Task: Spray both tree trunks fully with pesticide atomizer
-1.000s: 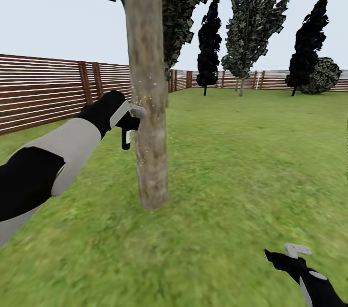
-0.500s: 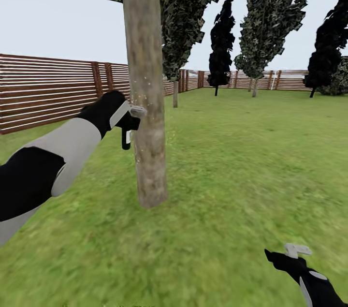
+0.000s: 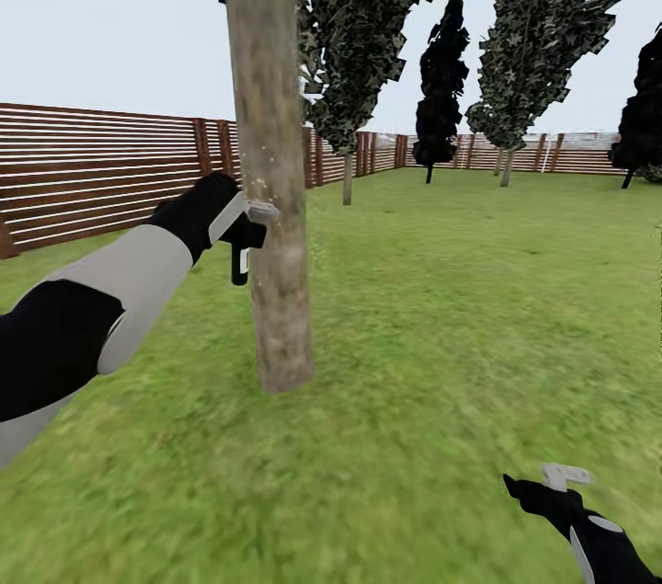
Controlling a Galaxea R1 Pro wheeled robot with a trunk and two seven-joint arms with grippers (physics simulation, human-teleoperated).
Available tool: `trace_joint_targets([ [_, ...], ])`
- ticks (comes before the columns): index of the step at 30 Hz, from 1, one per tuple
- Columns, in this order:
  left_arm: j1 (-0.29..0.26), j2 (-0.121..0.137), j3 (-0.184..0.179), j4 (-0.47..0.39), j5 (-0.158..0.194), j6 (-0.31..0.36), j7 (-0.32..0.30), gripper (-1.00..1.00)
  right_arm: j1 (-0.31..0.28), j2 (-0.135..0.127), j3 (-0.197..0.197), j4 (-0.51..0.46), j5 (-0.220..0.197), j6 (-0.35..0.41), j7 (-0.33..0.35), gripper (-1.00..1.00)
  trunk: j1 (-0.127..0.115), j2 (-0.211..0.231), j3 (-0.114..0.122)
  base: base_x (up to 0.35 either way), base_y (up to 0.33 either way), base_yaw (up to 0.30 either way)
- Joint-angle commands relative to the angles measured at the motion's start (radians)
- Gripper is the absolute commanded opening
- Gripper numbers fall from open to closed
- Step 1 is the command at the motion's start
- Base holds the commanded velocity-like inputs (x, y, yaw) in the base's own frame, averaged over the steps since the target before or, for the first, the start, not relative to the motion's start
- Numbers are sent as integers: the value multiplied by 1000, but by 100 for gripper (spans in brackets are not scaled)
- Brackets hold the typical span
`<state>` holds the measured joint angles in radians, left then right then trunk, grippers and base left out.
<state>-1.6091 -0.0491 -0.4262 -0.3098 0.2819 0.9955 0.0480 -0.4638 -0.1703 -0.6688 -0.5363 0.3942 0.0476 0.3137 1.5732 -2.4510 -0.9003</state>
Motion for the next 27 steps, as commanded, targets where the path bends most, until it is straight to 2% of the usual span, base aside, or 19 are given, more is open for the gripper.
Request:
trace_joint_targets([
  [1,0,0,0,0,-1,0,0,-100,0,0,0,0,0,0,0,100,0,0,0,0,-321,0],
  [12,3,2,2,8,-1,-2,0,-100,0,0,0,0,0,0,0,100,0,0,0,0,-321,0],
  [18,8,14,3,143,-4,-15,-5,-100,0,0,0,1,0,0,0,100,0,0,0,0,-78,0],
  [23,105,48,3,159,-5,-131,-7,-100,-1,0,0,1,0,0,1,100,0,0,0,0,-2,0],
  [27,145,60,3,159,-3,-167,-8,-100,0,0,1,1,0,0,1,100,0,0,0,0,0,0],
])
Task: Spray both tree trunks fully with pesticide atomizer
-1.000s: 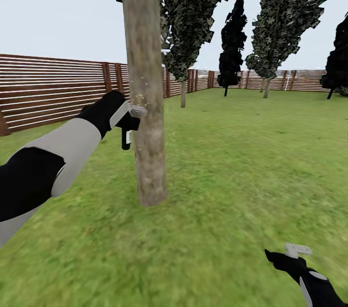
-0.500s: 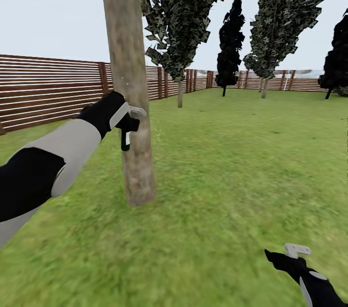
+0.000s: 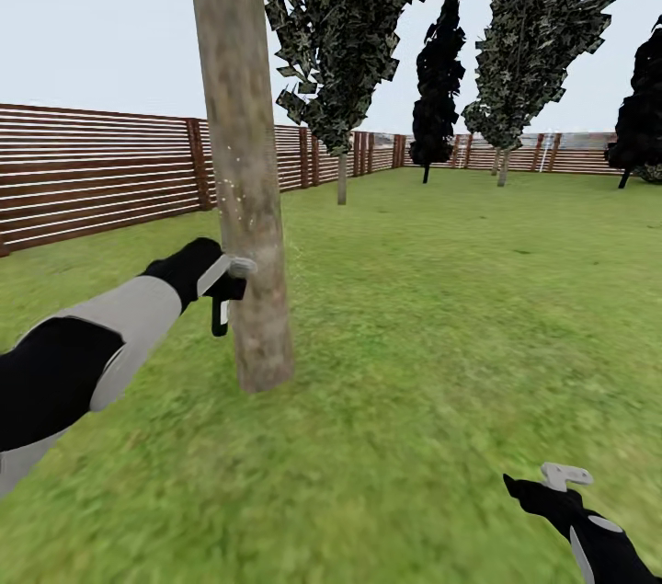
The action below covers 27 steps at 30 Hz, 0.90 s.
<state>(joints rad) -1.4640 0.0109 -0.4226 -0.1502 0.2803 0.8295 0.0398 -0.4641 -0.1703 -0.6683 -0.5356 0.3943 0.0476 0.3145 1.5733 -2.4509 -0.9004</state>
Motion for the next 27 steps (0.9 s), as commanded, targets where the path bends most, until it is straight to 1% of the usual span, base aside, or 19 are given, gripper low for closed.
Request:
trace_joint_targets([
  [1,17,1,-1,0,0,-31,-1,-100,0,0,1,0,0,0,0,100,0,0,0,0,0,0],
  [2,36,1,-1,0,1,-63,-1,-100,0,0,1,0,0,0,0,100,0,0,0,0,0,0],
  [3,46,1,-1,0,1,-79,-1,-100,0,0,1,0,0,0,0,100,0,0,0,0,0,0],
  [6,74,0,0,0,2,-121,1,-100,0,0,1,0,0,0,-2,100,0,0,0,0,0,0],
  [8,96,-1,1,0,3,-137,1,-100,0,0,1,0,0,0,-3,100,0,0,0,0,0,0],
  [9,128,-2,1,0,3,-174,2,-100,0,0,1,0,0,0,-3,100,0,0,0,0,0,0],
  [10,161,-4,2,0,3,-231,3,-100,0,0,0,0,-1,0,-2,100,0,0,0,0,0,0],
  [11,181,-4,2,0,4,-274,4,-100,0,0,0,0,-1,0,-2,100,0,0,0,0,0,0],
  [12,198,-4,3,0,6,-297,4,-100,0,0,0,0,-1,0,-1,100,0,0,0,0,0,0],
  [14,229,-3,5,0,25,-314,5,-100,0,0,0,0,-1,0,0,100,0,0,0,0,0,0],
  [16,268,-1,5,0,70,-330,3,-100,0,0,-1,0,0,0,0,100,0,0,0,0,0,0],
  [18,324,-2,5,0,86,-400,2,-100,0,0,-1,0,-1,0,0,100,0,0,0,0,0,0],
  [19,342,-2,5,0,89,-437,3,-100,0,0,-1,0,0,0,0,100,0,0,0,0,0,0],
  [20,353,-2,5,0,91,-459,4,-100,0,0,-1,0,0,0,0,100,0,0,0,0,0,0],
  [23,366,-1,5,0,92,-479,4,-100,0,1,0,0,0,0,0,100,0,0,0,0,0,0],
  [27,381,-1,5,0,92,-483,3,-100,0,5,2,0,0,0,-1,100,0,0,0,21,0,0],
])
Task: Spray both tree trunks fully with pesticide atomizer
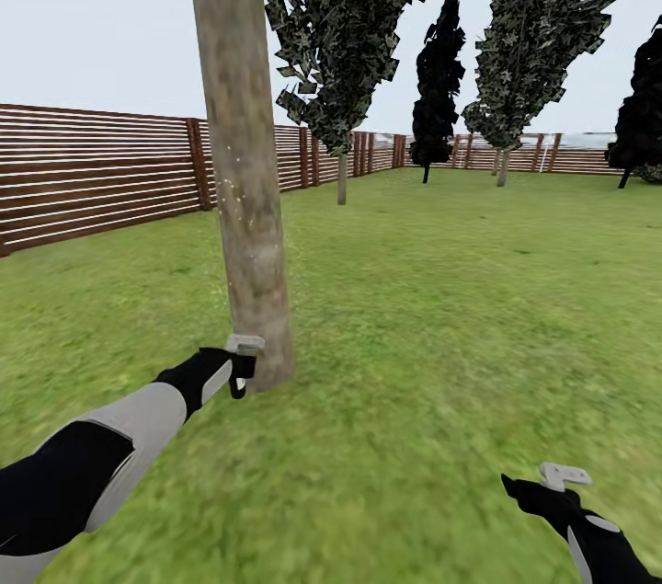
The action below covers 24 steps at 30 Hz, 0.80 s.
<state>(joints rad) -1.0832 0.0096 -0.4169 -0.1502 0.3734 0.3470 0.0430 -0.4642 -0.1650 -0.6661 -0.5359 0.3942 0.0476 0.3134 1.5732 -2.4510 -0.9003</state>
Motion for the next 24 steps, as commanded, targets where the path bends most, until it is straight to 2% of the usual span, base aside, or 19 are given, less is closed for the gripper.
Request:
trace_joint_targets([
  [1,0,0,0,0,-1,0,0,-100,0,0,0,0,0,0,0,100,0,0,0,172,0,0],
  [8,2,-2,-2,0,-1,0,0,-100,0,0,0,0,0,0,-2,100,0,0,0,98,0,117],
  [16,2,-2,0,0,-1,0,-2,-100,0,3,0,1,0,0,-2,100,0,0,0,134,100,8],
  [24,2,-4,-2,0,-1,0,-2,-100,1,3,0,1,0,0,-4,100,0,0,0,127,6,0],
])
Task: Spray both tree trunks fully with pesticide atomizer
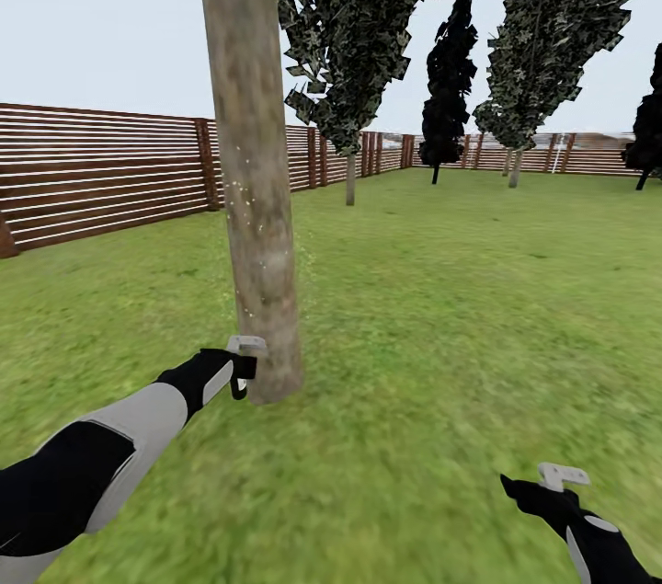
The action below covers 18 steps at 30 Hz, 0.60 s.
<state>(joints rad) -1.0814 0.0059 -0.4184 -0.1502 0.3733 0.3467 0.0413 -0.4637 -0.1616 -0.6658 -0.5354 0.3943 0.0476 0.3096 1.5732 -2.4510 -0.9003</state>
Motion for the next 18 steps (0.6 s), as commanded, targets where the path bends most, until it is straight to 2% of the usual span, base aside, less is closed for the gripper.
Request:
trace_joint_targets([
  [1,1,0,0,0,-1,0,-1,-100,0,-2,0,0,0,0,0,100,0,0,0,14,0,0],
  [7,9,3,3,-11,-10,6,0,-100,-1,-4,0,0,-1,0,4,100,0,0,0,2,0,0],
  [9,6,5,3,-40,-11,35,1,-100,-1,-5,0,0,-2,0,3,100,0,0,0,0,0,0],
  [13,3,19,1,-200,-16,225,2,-100,0,-7,0,0,-2,0,5,100,0,0,0,0,0,0],
  [14,3,22,1,-230,-26,262,2,-100,0,-7,0,0,-2,0,5,100,0,0,0,0,0,0],
  [16,3,33,2,-284,-69,321,2,-100,0,-7,0,0,-2,0,5,100,0,0,0,0,0,0],
  [18,3,36,3,-326,-86,370,2,-100,0,-7,0,0,-2,0,6,100,0,0,0,0,0,0],
])
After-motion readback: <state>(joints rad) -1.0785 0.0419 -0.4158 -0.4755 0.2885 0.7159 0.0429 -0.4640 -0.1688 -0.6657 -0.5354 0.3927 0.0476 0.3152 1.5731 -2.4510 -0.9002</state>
